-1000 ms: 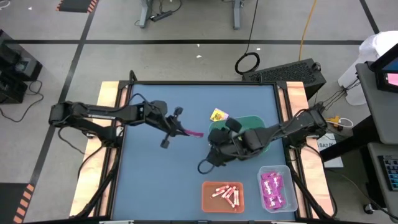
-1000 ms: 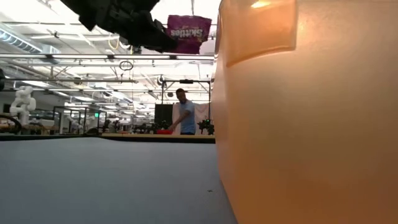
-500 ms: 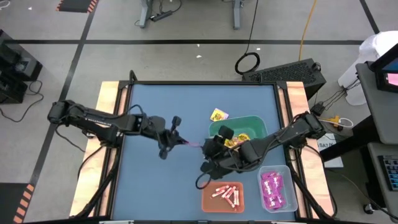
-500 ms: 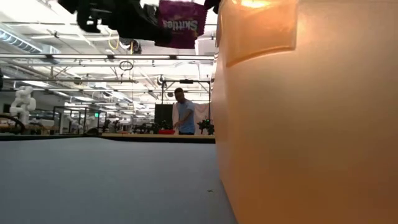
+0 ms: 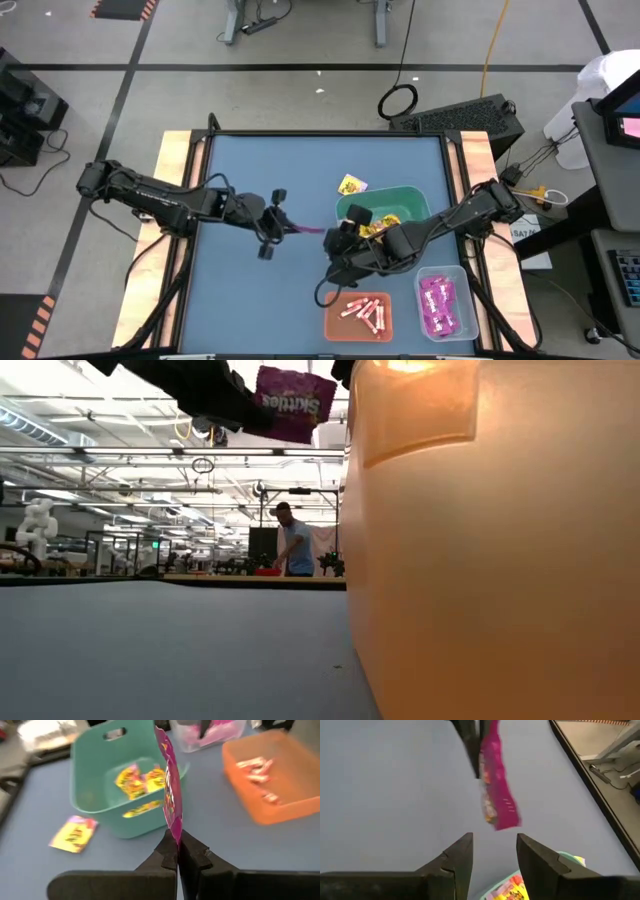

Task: Sort candy
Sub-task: Put the purple candy pack into the transparent bin

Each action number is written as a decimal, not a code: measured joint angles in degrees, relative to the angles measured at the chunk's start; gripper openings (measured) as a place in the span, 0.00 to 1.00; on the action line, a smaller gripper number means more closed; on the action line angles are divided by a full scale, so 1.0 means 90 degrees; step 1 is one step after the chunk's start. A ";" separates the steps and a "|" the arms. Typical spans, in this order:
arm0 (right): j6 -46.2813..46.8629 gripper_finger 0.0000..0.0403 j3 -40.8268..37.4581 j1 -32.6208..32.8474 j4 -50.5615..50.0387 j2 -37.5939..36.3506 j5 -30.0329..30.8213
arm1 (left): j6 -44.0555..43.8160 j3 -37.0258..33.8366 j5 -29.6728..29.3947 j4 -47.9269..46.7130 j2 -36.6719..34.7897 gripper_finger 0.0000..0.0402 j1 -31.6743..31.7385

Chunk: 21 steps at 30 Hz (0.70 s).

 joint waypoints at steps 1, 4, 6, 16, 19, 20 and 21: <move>0.0002 0.35 0.0000 0.0002 -0.0053 0.0000 0.0008 | -0.0152 0.0000 0.0124 -0.0001 0.0000 0.00 0.0018; 0.0044 0.35 0.0000 0.0005 -0.0110 0.0000 0.0016 | -0.0385 0.0002 0.0224 -0.0002 0.0000 0.00 0.0042; 0.0000 0.35 0.0000 0.0004 -0.0068 0.0000 0.0025 | -0.0396 0.0000 0.0224 -0.0002 0.0000 0.00 0.0042; 0.0044 0.35 0.0000 -0.0099 0.0358 0.0001 0.0184 | 0.1048 0.0001 0.0212 -0.0238 0.0000 0.00 -0.0018; 0.0044 0.35 0.0000 -0.0130 0.0580 0.0024 -0.0030 | 0.1087 0.0000 0.0199 -0.0154 0.0000 0.00 -0.0020; 0.0044 0.35 0.0000 -0.0145 0.0623 0.0031 -0.0161 | 0.1087 0.0001 0.0198 -0.0100 0.0000 0.00 -0.0017; 0.0041 0.35 0.0000 -0.0162 0.0680 0.0041 -0.0276 | 0.1087 0.0000 0.0195 -0.0063 0.0000 0.00 -0.0017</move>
